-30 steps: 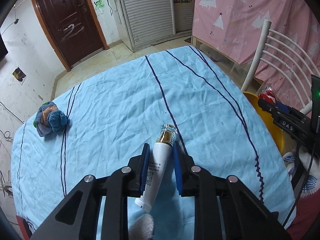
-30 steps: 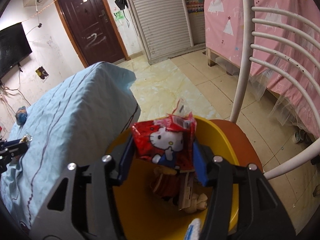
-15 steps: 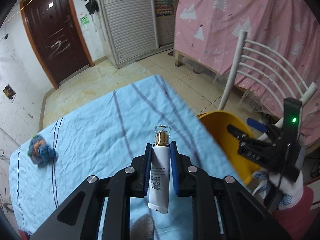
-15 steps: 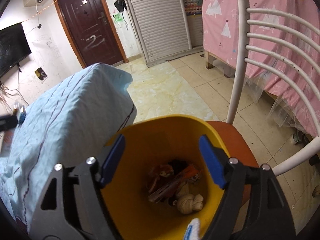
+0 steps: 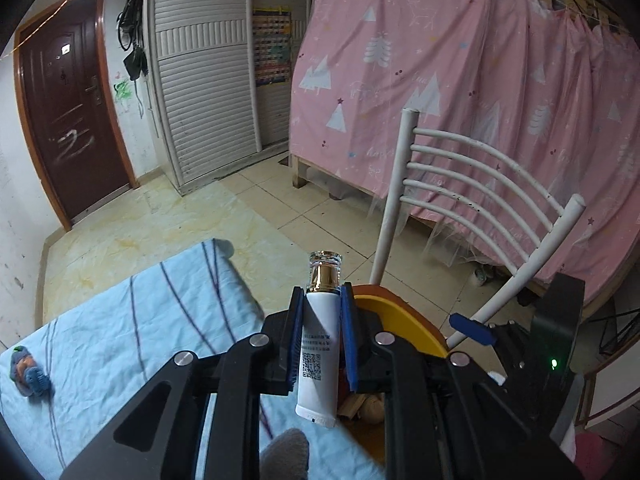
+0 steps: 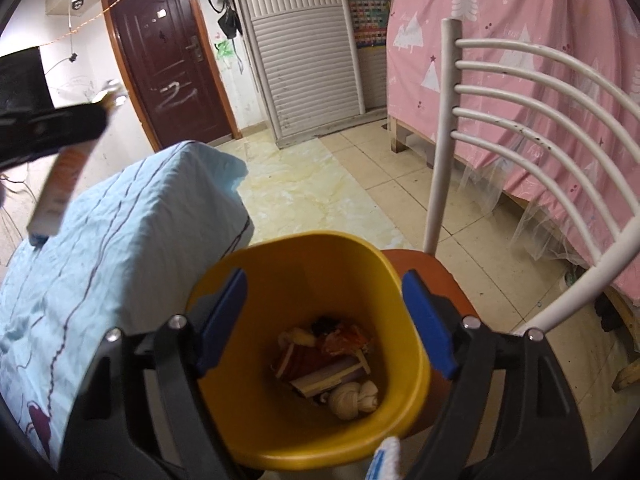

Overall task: Collect trash
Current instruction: 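Carry the lotion bottle to the yellow bin and open the left tool, then move both open tools back over the knitted toy on the sheet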

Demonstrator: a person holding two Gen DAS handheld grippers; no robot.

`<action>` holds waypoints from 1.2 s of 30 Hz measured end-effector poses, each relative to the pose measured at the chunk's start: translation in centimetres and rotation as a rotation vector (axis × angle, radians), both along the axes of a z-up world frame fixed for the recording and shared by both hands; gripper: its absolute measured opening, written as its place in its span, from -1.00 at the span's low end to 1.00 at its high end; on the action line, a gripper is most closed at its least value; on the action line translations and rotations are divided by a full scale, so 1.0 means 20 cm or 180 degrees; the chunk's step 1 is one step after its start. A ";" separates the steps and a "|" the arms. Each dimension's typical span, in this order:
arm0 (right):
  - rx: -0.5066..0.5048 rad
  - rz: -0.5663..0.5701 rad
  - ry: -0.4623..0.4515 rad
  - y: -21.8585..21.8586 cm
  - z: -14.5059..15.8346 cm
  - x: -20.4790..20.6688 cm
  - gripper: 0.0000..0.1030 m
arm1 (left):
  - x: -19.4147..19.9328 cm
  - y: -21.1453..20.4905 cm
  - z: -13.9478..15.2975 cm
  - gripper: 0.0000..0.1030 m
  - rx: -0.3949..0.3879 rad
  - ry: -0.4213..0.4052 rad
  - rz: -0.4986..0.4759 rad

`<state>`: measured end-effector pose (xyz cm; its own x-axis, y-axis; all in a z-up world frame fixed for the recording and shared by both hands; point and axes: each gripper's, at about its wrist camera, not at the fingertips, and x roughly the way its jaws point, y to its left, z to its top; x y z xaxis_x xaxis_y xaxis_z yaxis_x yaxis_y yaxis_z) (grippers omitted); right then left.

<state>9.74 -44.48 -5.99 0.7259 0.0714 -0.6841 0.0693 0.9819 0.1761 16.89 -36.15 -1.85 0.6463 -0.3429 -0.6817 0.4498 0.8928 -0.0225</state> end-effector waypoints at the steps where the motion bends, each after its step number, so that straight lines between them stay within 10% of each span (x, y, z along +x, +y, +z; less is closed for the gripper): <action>1: -0.0009 -0.0014 0.0004 -0.01 0.00 -0.01 0.49 | 0.01 -0.02 -0.01 -0.84 -0.0004 0.0008 -0.0017; 25: -0.0199 -0.0085 -0.0236 0.10 0.25 -0.13 0.50 | -0.05 0.14 0.09 -0.78 -0.0170 0.0008 0.0084; 36: -0.0341 0.0183 -0.0388 0.39 0.43 -0.05 0.56 | -0.03 0.54 0.17 -0.23 -0.0304 -0.0030 0.0417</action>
